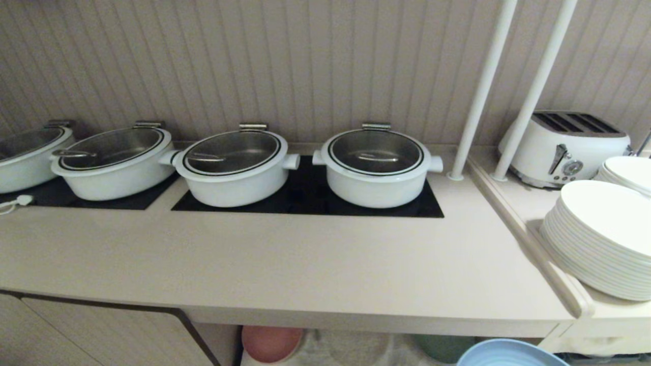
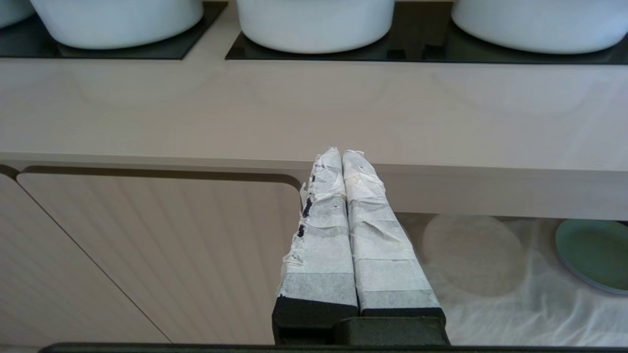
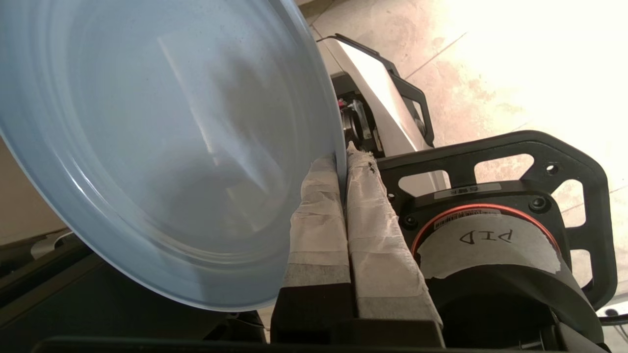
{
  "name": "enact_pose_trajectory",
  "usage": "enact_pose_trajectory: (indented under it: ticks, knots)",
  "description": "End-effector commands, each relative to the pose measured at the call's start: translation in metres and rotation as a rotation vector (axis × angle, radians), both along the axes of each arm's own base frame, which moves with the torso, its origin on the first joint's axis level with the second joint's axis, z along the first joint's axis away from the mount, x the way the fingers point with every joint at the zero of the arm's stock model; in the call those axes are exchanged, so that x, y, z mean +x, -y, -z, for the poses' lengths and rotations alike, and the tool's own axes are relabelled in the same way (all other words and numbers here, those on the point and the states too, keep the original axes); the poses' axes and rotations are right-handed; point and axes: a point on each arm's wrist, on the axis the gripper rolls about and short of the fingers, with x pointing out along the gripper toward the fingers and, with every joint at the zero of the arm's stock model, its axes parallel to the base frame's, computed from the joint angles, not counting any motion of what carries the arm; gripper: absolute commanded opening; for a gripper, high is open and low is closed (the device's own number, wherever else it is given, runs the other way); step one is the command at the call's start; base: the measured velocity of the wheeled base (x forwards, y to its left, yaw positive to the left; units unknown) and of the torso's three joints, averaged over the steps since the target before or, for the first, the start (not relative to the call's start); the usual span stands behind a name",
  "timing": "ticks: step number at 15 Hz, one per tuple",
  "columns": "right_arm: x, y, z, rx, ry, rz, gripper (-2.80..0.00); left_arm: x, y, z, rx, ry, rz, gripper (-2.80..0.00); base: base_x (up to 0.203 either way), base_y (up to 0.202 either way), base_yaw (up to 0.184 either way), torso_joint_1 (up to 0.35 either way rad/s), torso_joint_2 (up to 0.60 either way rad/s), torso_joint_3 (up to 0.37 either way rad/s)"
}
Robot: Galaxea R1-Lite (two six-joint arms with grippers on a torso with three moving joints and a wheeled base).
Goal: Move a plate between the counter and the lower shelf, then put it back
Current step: Put the plate in the cupboard
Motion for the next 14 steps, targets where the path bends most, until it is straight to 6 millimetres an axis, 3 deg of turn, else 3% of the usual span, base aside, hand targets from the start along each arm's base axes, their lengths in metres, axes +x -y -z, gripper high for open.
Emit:
enact_pose_trajectory:
  ticks: [1,14]
  knots:
    - [0.0001,-0.0007,-0.0012,0.005,0.007,-0.008,-2.80,0.0000,0.0000,0.0000,0.000,0.001,0.000,-2.80,0.000,0.000,0.000,0.000,0.00,0.000]
    - [0.0008,-0.0023,-0.0073,0.015,0.035,-0.030,-2.80,0.0000,0.0000,0.0000,0.000,0.001,0.000,-2.80,0.000,0.000,0.000,0.000,0.00,0.000]
